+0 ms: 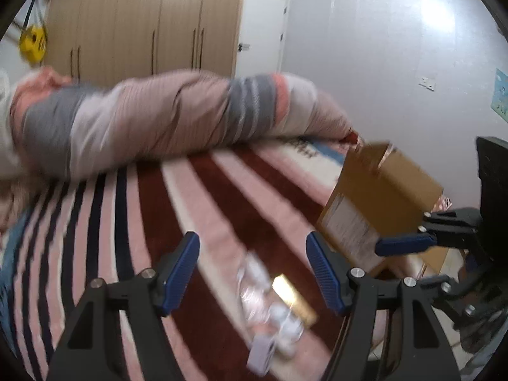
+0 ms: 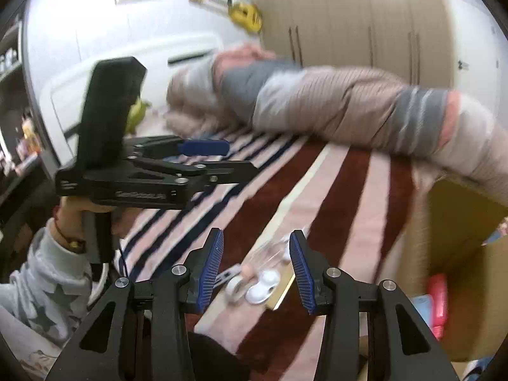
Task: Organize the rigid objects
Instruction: 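Grasp the gold tube with the right tool while the left tool grasps the white USB hub, then lower the gold tube into the cardboard box with the right tool while the left tool drops the hub in, then grasp the white lens case with the right tool while the left tool grasps the tape roll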
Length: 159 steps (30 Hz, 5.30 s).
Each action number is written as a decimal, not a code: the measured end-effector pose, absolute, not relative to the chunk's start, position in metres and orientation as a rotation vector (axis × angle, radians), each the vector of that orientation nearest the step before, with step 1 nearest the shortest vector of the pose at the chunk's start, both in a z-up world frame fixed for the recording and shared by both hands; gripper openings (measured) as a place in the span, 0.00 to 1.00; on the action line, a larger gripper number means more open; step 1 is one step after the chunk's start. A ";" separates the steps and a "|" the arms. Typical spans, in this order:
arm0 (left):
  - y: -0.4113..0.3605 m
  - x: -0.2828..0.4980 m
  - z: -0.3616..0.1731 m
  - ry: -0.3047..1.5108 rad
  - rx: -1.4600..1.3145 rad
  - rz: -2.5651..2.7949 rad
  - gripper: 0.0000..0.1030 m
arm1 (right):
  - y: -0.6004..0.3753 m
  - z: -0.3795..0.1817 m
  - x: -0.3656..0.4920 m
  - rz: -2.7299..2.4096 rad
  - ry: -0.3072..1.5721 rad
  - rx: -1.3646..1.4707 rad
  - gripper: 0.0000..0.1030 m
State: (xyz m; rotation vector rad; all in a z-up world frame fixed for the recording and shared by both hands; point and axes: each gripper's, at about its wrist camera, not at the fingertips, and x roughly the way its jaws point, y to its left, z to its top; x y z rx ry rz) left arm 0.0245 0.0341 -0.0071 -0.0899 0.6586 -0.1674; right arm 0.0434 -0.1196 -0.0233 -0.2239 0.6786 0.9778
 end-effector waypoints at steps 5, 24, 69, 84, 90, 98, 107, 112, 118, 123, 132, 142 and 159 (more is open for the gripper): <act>0.059 0.006 -0.081 0.792 -0.161 -0.198 0.65 | -0.085 -0.082 0.055 0.891 0.825 -0.307 0.38; 0.038 0.007 -0.151 0.888 -0.220 -0.323 0.42 | -0.080 -0.155 0.092 0.692 0.971 -0.447 0.13; 0.010 0.012 0.005 0.652 0.026 -0.187 0.10 | -0.196 0.032 0.061 0.696 0.540 -0.205 0.13; -0.135 0.093 0.082 0.570 0.114 -0.467 0.10 | -0.289 -0.014 0.101 0.523 0.661 -0.209 0.13; -0.171 0.124 0.042 0.683 0.156 -0.485 0.10 | -0.301 -0.038 0.115 0.515 0.697 -0.194 0.13; -0.190 0.143 0.011 0.747 0.239 -0.442 0.10 | -0.310 -0.043 0.121 0.536 0.696 -0.156 0.13; -0.151 0.129 0.036 0.665 0.123 -0.418 0.43 | -0.299 -0.033 0.115 0.573 0.680 -0.165 0.13; -0.103 0.104 0.055 0.602 0.088 -0.330 0.51 | -0.276 -0.016 0.099 0.638 0.635 -0.171 0.13; -0.031 0.066 0.044 0.607 0.051 -0.215 0.60 | -0.222 0.003 0.070 0.795 0.588 -0.185 0.14; 0.011 0.035 0.000 0.675 0.007 -0.173 0.60 | -0.162 -0.005 0.048 0.933 0.629 -0.223 0.15; 0.030 0.010 -0.107 0.854 -0.186 -0.291 0.60 | -0.091 -0.092 0.048 0.930 0.850 -0.343 0.20; 0.031 0.010 -0.143 0.900 -0.236 -0.296 0.54 | -0.082 -0.149 0.071 0.834 0.975 -0.400 0.26; 0.021 -0.006 -0.143 0.903 -0.235 -0.305 0.48 | -0.067 -0.163 0.076 0.792 0.966 -0.462 0.29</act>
